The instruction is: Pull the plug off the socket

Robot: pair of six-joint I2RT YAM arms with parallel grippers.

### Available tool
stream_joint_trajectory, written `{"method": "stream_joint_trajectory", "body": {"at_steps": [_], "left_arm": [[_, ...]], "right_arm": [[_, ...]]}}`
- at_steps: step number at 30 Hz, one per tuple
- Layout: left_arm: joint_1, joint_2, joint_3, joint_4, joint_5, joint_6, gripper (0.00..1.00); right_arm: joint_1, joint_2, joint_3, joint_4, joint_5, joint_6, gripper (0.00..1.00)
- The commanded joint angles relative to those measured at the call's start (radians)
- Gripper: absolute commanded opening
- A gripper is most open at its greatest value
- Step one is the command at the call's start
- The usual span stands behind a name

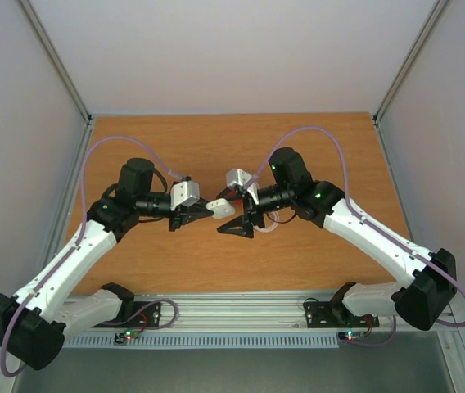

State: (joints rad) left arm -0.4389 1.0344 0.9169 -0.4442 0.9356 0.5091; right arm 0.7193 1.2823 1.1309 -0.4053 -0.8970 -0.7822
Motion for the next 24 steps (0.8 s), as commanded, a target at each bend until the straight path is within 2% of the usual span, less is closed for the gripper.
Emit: {"method": "stream_joint_trajectory", "body": {"at_steps": [1,6,10,17,24], "left_arm": [[0.002,-0.02,-0.044,-0.011,-0.023,0.061,0.11],[0.032,-0.005,-0.097,0.022,-0.092,0.004,0.11],[0.135,0.064,-0.087,0.067,-0.089,-0.122,0.12],[0.348,0.298,0.036,0.087,-0.08,-0.287,0.12],[0.551,0.542,0.215,0.057,-0.079,-0.369,0.13]], "right_arm": [[-0.039,0.013,0.05,0.049,-0.029,0.077,0.98],[-0.104,0.026,0.079,0.082,-0.011,0.145,0.99],[-0.165,0.036,0.1,0.106,-0.002,0.209,0.99],[-0.222,0.045,0.1,0.106,0.078,0.246,0.99],[-0.249,0.051,0.098,0.087,0.114,0.262,0.99]]}}
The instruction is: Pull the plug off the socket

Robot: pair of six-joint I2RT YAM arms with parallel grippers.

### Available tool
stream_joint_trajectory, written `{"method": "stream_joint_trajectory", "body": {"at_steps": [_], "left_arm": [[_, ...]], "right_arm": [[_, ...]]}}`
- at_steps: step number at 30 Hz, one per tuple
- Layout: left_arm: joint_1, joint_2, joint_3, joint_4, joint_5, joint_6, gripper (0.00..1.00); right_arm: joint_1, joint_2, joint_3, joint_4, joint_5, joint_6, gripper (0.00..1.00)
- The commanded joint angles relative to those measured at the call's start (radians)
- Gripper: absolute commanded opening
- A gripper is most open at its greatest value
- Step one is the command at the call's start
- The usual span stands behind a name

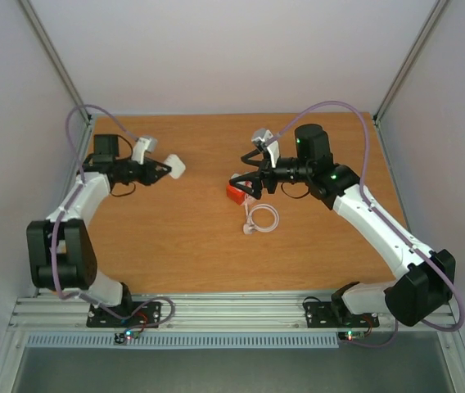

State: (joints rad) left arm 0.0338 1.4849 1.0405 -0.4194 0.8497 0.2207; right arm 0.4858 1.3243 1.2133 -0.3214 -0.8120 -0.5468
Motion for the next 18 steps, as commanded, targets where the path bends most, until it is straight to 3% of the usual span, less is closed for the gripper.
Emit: {"method": "stream_joint_trajectory", "body": {"at_steps": [1,8,18], "left_arm": [[0.105,0.129,0.116,0.032,-0.003,-0.098,0.13],[0.259,0.414,0.36,-0.054,-0.05,-0.143,0.15],[0.341,0.632,0.562,-0.047,-0.053,-0.206,0.15]], "right_arm": [[-0.016,0.01,0.015,0.001,0.031,0.025,0.98],[-0.018,0.023,0.018,-0.019,0.038,0.007,0.99],[-0.018,0.044,0.022,-0.064,0.056,-0.042,0.98]]}}
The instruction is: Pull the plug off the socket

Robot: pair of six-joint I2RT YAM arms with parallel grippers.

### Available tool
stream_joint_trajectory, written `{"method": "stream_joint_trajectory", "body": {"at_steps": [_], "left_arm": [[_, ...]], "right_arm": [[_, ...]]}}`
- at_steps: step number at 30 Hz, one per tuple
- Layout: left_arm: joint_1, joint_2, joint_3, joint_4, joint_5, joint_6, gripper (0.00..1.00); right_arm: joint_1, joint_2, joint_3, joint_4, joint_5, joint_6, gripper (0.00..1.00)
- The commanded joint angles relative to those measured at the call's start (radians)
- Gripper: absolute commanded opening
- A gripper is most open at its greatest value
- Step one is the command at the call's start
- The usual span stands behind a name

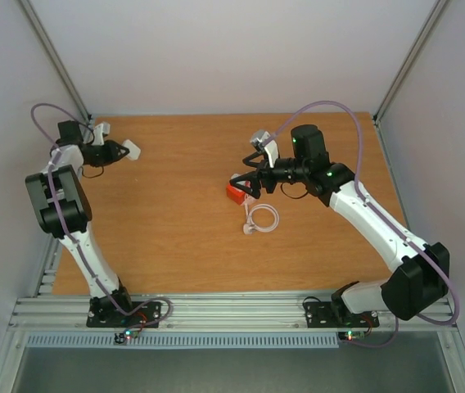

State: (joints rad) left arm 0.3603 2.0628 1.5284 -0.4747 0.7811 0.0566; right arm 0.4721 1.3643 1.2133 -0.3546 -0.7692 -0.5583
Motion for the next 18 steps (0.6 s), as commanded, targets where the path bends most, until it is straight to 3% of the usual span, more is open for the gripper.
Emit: {"method": "stream_joint_trajectory", "body": {"at_steps": [1,15,18], "left_arm": [[0.019,0.072,0.09,0.011,0.019,-0.046,0.15],[0.026,0.218,0.149,0.106,0.044,-0.147,0.2],[0.026,0.231,0.159,0.108,0.033,-0.149,0.27]], "right_arm": [[-0.004,0.004,0.022,-0.035,0.017,-0.034,0.98],[-0.004,0.013,0.026,-0.073,0.049,-0.051,0.99],[-0.004,0.013,0.025,-0.073,0.057,-0.048,0.98]]}}
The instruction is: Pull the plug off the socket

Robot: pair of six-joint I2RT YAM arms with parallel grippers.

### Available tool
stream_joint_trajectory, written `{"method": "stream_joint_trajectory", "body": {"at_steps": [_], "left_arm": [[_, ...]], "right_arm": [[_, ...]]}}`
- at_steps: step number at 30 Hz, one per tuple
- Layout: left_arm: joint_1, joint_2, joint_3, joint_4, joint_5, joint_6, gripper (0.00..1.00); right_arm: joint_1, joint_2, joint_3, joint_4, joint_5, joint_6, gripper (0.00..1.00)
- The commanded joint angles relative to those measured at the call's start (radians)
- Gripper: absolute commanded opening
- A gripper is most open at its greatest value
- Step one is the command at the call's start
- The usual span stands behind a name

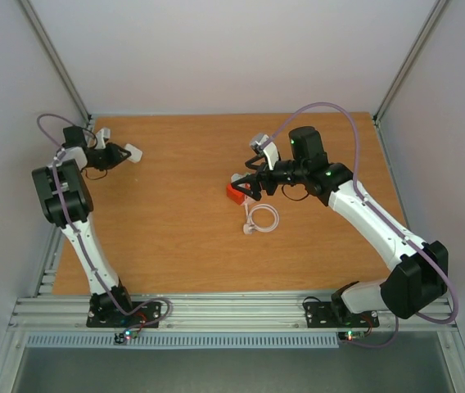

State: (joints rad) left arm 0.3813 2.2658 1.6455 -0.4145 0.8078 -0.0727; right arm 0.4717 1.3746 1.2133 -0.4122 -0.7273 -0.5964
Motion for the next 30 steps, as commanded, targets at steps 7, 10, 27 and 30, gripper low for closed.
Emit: {"method": "stream_joint_trajectory", "body": {"at_steps": [7,10,27,30], "left_arm": [[0.005,0.052,0.093,0.012,-0.032,-0.026,0.51],[0.005,0.043,0.105,0.003,-0.066,-0.017,0.61],[0.003,-0.169,0.046,-0.07,-0.261,0.232,0.95],[-0.006,-0.239,0.01,-0.075,-0.227,0.304,1.0]], "right_arm": [[-0.004,-0.001,0.023,-0.012,0.026,-0.009,0.99],[-0.004,-0.003,0.02,-0.011,0.03,-0.011,0.99],[-0.052,-0.011,-0.023,-0.009,0.023,-0.016,0.99],[-0.06,-0.011,-0.052,0.001,0.039,-0.026,0.98]]}}
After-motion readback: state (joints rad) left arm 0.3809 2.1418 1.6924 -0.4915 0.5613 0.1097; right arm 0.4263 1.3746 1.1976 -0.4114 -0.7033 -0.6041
